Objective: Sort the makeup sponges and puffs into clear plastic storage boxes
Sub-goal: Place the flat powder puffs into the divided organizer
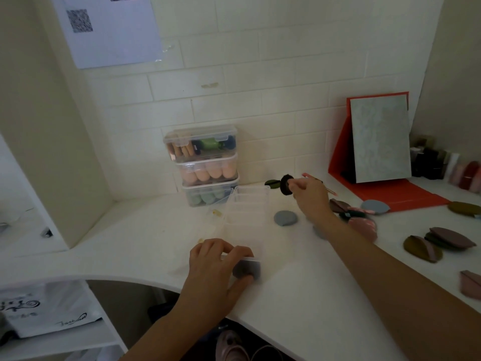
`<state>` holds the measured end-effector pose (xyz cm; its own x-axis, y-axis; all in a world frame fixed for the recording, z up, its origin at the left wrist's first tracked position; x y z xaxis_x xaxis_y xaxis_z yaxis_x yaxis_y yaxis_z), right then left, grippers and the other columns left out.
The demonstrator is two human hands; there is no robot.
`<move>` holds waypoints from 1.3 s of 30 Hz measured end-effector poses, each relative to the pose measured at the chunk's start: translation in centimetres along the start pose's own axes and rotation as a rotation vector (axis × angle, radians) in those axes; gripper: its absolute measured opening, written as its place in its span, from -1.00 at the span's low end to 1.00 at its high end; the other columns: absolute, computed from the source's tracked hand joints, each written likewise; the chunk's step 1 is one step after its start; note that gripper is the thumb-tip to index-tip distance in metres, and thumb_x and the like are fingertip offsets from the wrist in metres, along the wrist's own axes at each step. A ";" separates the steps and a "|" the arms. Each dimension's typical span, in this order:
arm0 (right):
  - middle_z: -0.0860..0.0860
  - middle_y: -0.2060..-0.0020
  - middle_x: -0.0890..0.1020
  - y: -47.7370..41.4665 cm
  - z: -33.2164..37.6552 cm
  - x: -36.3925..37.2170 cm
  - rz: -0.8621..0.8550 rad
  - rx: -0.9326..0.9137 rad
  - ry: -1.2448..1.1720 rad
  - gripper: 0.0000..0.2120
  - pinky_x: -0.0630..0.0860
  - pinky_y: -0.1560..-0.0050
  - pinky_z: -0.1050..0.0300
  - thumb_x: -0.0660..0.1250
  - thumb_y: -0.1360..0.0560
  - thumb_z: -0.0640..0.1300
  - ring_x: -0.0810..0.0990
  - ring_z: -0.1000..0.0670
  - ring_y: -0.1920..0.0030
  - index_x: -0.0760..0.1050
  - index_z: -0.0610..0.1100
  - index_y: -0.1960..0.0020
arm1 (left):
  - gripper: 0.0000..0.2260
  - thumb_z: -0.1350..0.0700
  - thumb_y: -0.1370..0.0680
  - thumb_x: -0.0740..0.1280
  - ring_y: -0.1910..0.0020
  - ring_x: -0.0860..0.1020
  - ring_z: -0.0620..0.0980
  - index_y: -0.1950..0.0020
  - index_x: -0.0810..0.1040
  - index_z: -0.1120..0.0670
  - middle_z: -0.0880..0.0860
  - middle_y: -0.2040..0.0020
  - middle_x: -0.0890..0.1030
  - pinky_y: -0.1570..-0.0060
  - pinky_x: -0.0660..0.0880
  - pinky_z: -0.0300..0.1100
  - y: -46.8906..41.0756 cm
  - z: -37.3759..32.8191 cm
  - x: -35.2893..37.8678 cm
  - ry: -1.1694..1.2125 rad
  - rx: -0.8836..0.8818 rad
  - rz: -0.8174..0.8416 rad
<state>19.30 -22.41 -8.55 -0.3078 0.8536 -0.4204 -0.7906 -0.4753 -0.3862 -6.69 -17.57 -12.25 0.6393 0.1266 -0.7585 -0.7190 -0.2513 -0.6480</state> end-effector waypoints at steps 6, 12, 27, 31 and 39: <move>0.04 0.35 0.59 0.9 6.3 -2.3 0.142 -0.109 -0.215 -0.92 0.43 0.39 0.36 0.40 -0.46 -0.25 0.54 0.15 0.41 0.63 -0.14 0.06 | -0.74 -0.17 -0.38 0.24 0.07 0.33 -0.17 -0.04 0.41 -0.20 -0.13 0.15 0.47 0.03 0.34 -0.12 0.0 0.0 0.1 0.004 0.001 -0.005; -0.11 0.15 0.62 3.6 11.2 -2.3 0.680 -0.200 -0.120 -0.79 0.58 0.28 0.24 0.43 -0.40 -0.37 0.65 0.01 0.31 0.47 -0.14 0.11 | -0.75 -0.18 -0.39 0.22 0.07 0.33 -0.16 -0.05 0.40 -0.20 -0.13 0.15 0.48 0.03 0.37 -0.11 0.0 0.0 0.0 0.005 0.003 -0.001; 0.02 0.18 0.65 8.7 13.2 1.4 0.854 -0.466 0.469 -0.85 0.42 0.45 0.42 0.43 -0.42 -0.21 0.57 0.21 0.41 0.52 -0.06 0.06 | -0.72 -0.20 -0.38 0.24 0.07 0.35 -0.15 -0.02 0.35 -0.14 -0.13 0.10 0.51 0.05 0.18 -0.24 0.2 0.4 0.6 0.065 -0.048 0.003; 0.09 0.26 0.58 9.8 13.1 2.4 0.863 -0.603 0.621 -0.84 0.39 0.33 0.31 0.44 -0.40 -0.19 0.59 0.07 0.18 0.56 -0.09 0.04 | -0.72 -0.19 -0.37 0.25 0.10 0.33 -0.14 0.02 0.36 -0.10 -0.11 0.14 0.50 0.06 0.25 -0.20 0.2 0.5 0.7 0.035 -0.039 -0.012; -0.10 0.13 0.67 10.8 13.1 3.2 0.897 -0.653 0.792 -0.78 0.35 0.37 0.34 0.31 -0.41 -0.32 0.60 -0.03 0.17 0.66 -0.17 0.01 | -0.73 -0.17 -0.38 0.25 0.10 0.33 -0.12 0.04 0.40 -0.04 -0.08 0.11 0.47 0.02 0.17 -0.25 0.4 0.3 0.7 0.047 -0.043 -0.029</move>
<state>2.88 -22.00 -3.34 -0.0205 -0.0442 -0.9988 -0.0213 -0.9988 0.0446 -6.60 -17.28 -13.03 0.6723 0.0890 -0.7349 -0.6885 -0.2897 -0.6649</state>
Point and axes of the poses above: each hand's wrist, its own y-axis away from the middle knuckle, its own x-axis out of the palm, z = x × y, the point moved 4 cm from there along -y, towards the middle knuckle
